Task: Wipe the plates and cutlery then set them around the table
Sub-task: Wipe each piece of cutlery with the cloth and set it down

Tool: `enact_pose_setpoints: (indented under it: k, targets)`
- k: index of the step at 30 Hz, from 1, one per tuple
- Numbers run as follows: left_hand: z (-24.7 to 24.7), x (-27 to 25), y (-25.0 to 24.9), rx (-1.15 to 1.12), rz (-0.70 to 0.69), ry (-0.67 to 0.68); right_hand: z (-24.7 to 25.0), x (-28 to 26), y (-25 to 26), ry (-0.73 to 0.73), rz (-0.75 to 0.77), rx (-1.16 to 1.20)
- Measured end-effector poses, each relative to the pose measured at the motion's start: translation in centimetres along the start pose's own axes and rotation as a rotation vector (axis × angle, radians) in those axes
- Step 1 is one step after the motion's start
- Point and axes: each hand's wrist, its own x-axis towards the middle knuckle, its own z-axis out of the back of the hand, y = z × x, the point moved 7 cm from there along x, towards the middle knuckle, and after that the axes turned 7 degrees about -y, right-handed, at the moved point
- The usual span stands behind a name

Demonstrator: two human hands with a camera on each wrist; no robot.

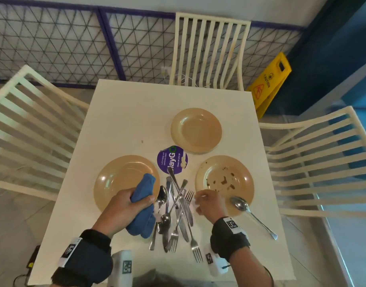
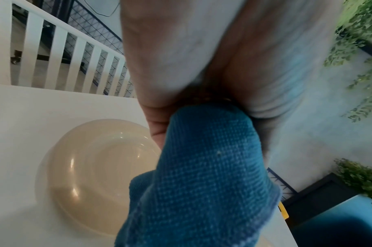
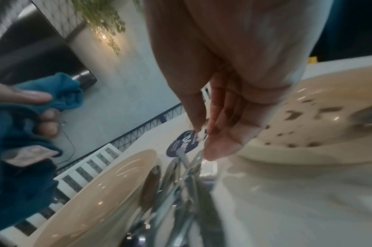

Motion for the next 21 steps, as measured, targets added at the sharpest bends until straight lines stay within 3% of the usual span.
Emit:
enact_pose_setpoints:
  k: [5,8,14,21]
  targets:
    - [-2.7,-0.2,-1.9,-0.005,-0.022,-0.026,8.5,-0.9,-5.6,-0.273,0.063,-0.187]
    - [-5.0,-0.5,-3.1,-0.072,-0.011,-0.015,11.8,-0.8,-9.0,-0.357,0.083,-0.297]
    - [-9.6,-1.3,-5.0,-0.258,0.051,0.021,13.0,0.8,-14.3,-0.234,-0.013,-0.642]
    - [-13.8,-2.6,-6.1,-0.348,0.165,0.067,13.3,2.2,-15.6,-0.260,0.165,-0.711]
